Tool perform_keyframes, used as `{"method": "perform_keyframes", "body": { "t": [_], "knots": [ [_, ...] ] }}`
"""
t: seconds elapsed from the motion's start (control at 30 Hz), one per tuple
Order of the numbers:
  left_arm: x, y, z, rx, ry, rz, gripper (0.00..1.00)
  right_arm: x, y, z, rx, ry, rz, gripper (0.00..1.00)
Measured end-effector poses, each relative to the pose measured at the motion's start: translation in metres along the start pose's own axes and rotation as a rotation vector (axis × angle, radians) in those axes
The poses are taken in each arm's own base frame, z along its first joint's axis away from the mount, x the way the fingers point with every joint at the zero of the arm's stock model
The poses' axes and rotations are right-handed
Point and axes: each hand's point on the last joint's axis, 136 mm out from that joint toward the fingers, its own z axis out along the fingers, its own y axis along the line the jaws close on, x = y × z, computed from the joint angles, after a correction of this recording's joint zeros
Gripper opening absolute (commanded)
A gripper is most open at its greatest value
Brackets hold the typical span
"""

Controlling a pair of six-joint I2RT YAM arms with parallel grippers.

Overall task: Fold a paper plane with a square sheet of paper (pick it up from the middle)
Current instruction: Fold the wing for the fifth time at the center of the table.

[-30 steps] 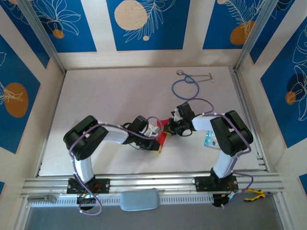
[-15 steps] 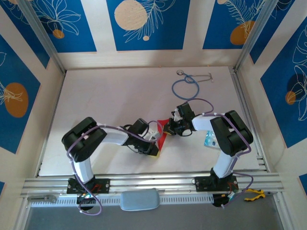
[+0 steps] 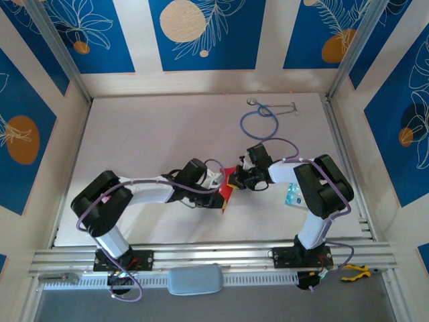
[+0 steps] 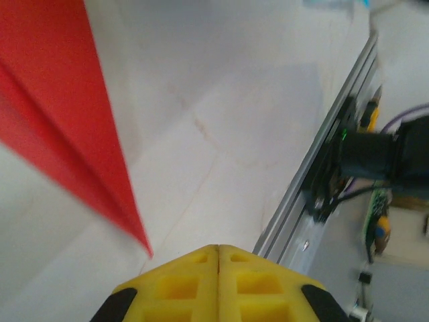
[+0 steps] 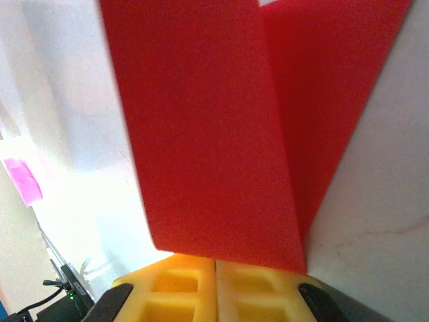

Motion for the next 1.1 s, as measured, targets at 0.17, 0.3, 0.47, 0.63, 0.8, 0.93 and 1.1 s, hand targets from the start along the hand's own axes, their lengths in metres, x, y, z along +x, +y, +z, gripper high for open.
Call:
{"method": "perform_keyframes", "body": {
  "t": [0.17,0.3,0.47,0.63,0.8,0.93,1.1],
  "knots": [
    [-0.026,0.006,0.017,0.008,-0.063,-0.046,0.02,0.000,0.000,0.000,0.000,0.000,0.003,0.06],
    [-0.029,0.018,0.026,-0.008,-0.075,-0.082,0.03,0.000,0.000,0.000,0.000,0.000,0.003,0.06],
    [-0.031,0.025,0.029,-0.025,-0.082,-0.097,0.03,0.000,0.000,0.000,0.000,0.000,0.004,0.06],
    [-0.025,0.031,0.030,-0.039,-0.077,-0.107,0.02,0.000,0.000,0.000,0.000,0.000,0.004,0.06],
    [-0.015,0.038,0.031,-0.042,-0.068,-0.108,0.02,0.000,0.000,0.000,0.000,0.000,0.004,0.06],
    [-0.010,0.038,0.029,-0.036,-0.078,-0.095,0.02,0.000,0.000,0.000,0.001,0.000,0.007,0.06],
    [0.004,0.038,0.026,-0.055,-0.049,-0.073,0.02,0.000,0.000,0.000,0.001,0.000,0.007,0.06]
  ]
}}
